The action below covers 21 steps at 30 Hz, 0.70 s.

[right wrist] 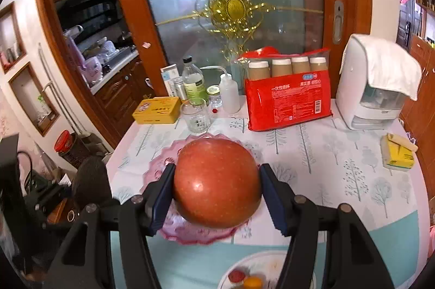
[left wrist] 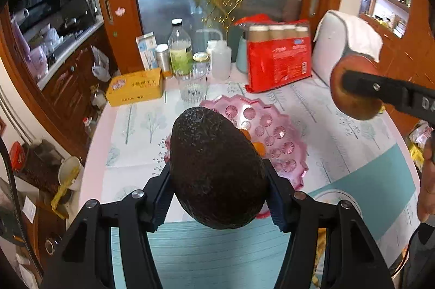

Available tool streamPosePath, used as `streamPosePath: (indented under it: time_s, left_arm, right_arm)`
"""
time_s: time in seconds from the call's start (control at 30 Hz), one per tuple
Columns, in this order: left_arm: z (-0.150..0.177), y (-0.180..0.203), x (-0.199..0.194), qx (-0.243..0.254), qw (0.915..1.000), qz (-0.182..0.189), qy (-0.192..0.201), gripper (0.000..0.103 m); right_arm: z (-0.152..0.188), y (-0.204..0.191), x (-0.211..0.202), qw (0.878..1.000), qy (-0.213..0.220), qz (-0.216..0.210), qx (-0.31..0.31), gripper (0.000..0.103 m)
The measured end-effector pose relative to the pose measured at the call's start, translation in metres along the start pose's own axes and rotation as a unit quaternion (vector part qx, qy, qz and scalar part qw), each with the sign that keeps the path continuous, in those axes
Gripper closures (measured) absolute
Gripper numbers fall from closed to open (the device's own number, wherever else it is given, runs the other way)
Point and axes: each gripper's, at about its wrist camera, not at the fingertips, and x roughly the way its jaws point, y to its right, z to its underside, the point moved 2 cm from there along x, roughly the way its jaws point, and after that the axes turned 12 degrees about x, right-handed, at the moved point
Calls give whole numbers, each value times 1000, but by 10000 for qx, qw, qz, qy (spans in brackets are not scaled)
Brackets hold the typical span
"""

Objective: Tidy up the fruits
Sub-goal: 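Carry the avocado and apple into the pink glass bowl and open both grippers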

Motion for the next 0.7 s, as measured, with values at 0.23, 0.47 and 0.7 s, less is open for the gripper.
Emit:
streamPosePath:
  time_s: [0.23, 0.47, 0.7]
  left_arm:
    - [12, 4, 75, -360, 9974, 81, -626, 44]
    - [33, 16, 129, -507, 9918, 105, -1167, 44]
    - [44, 19, 160, -583, 9873, 64, -1475, 44]
  right_arm:
    - [5, 15, 89, 9984, -495, 276, 27, 41]
    - [30, 32, 156, 9939, -998, 476, -37, 41]
    - [42, 28, 188, 9914, -1170, 514, -270, 41]
